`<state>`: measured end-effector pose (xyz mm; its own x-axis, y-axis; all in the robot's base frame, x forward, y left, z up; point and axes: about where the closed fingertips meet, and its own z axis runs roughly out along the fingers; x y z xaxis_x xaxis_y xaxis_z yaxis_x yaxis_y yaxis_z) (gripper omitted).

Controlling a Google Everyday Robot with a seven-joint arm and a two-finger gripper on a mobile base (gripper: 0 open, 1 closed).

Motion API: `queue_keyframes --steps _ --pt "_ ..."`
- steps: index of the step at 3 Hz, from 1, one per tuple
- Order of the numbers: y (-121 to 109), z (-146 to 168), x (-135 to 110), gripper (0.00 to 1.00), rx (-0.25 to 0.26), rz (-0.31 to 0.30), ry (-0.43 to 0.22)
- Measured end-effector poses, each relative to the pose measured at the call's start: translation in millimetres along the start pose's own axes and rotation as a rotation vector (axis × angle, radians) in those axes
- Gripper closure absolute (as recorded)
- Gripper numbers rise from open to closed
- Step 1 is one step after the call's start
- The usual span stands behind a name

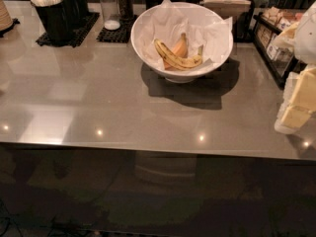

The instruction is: Pick banana from white bowl

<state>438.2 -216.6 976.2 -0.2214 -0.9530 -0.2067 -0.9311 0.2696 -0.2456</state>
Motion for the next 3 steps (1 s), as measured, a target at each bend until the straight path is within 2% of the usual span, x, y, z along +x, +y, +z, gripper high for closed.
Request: queue_keyframes --steps 1,2,3 --pt "-2.5 -1.3 -1.8 0.0 0.007 -0.002 -0.005" --pt "-22.2 -1.6 -18.5 0.0 0.021 -0.045 -0.073" --pt "-55.2 8.6 -56.5 0.0 -0.004 -0.143 -0.172"
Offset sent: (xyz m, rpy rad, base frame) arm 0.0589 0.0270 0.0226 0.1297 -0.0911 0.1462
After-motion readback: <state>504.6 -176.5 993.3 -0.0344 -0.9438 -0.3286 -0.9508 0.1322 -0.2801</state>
